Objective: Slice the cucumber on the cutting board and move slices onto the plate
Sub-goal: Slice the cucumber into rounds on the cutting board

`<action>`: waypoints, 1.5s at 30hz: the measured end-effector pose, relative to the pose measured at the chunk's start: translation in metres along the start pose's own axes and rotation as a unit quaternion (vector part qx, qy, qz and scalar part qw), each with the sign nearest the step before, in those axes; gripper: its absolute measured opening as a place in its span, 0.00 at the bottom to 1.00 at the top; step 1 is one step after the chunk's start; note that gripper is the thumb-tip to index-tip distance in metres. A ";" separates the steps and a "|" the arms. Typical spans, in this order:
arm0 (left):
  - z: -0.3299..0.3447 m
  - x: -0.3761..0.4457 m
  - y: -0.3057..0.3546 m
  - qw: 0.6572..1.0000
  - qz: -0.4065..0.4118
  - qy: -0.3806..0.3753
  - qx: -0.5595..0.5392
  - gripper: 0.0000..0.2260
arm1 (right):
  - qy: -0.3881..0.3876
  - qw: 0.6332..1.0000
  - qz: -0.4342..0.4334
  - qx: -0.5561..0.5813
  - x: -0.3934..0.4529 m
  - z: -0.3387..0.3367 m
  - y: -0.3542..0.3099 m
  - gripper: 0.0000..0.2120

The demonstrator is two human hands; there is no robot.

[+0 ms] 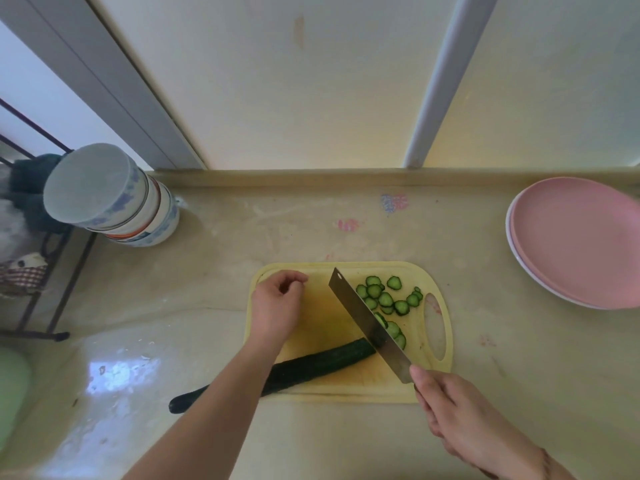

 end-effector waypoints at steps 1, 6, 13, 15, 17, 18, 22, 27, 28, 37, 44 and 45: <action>-0.005 0.005 0.001 1.000 -0.002 0.009 -0.009 0.08 | 0.000 1.000 -0.002 -0.002 0.000 0.000 0.000 0.23; -0.024 0.027 0.019 0.998 0.053 0.032 0.020 0.03 | -0.002 1.000 0.003 0.003 0.001 0.000 0.002 0.23; -0.036 0.053 0.035 0.993 0.088 0.028 0.080 0.09 | -0.001 1.000 0.001 -0.004 0.002 0.001 0.003 0.24; -0.042 0.056 0.033 0.993 0.084 0.043 0.071 0.08 | -0.002 1.000 -0.003 -0.007 0.003 0.001 0.002 0.24; -0.047 0.058 0.031 0.994 0.076 0.063 0.049 0.04 | -0.002 1.000 -0.005 -0.007 0.003 0.002 0.002 0.24; -0.049 0.058 0.031 0.995 0.070 0.070 0.033 0.01 | -0.001 1.000 -0.006 -0.005 0.003 0.002 0.002 0.24; -0.052 0.065 0.024 0.995 0.043 0.074 0.057 0.10 | -0.003 1.000 -0.008 -0.010 0.002 0.003 0.001 0.24; -0.051 0.067 0.027 0.989 0.092 0.036 0.112 0.14 | -0.002 1.000 -0.009 -0.011 0.002 0.003 0.000 0.25; -0.053 0.066 0.028 0.987 0.101 0.045 0.113 0.12 | -0.002 1.000 -0.010 -0.010 0.002 0.003 0.000 0.25; -0.046 0.029 0.034 0.953 0.185 0.048 0.233 0.09 | 0.002 1.000 -0.006 -0.005 0.000 0.003 0.000 0.25; -0.012 -0.136 0.056 0.789 0.607 -0.002 0.096 0.06 | 0.075 0.994 -0.052 -0.065 -0.007 -0.002 -0.008 0.32; -0.010 -0.152 0.060 0.768 0.635 -0.014 0.089 0.07 | 0.090 0.989 -0.067 -0.093 -0.011 -0.004 -0.012 0.34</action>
Point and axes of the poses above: each hand's wrist, its own x-axis towards the middle knuckle, its own z-axis out of the palm, y = z × x, the point moved 8 cm from there along x, towards the middle knuckle, and after that the axes turned 2 degrees about x, right-handed, at the moved point
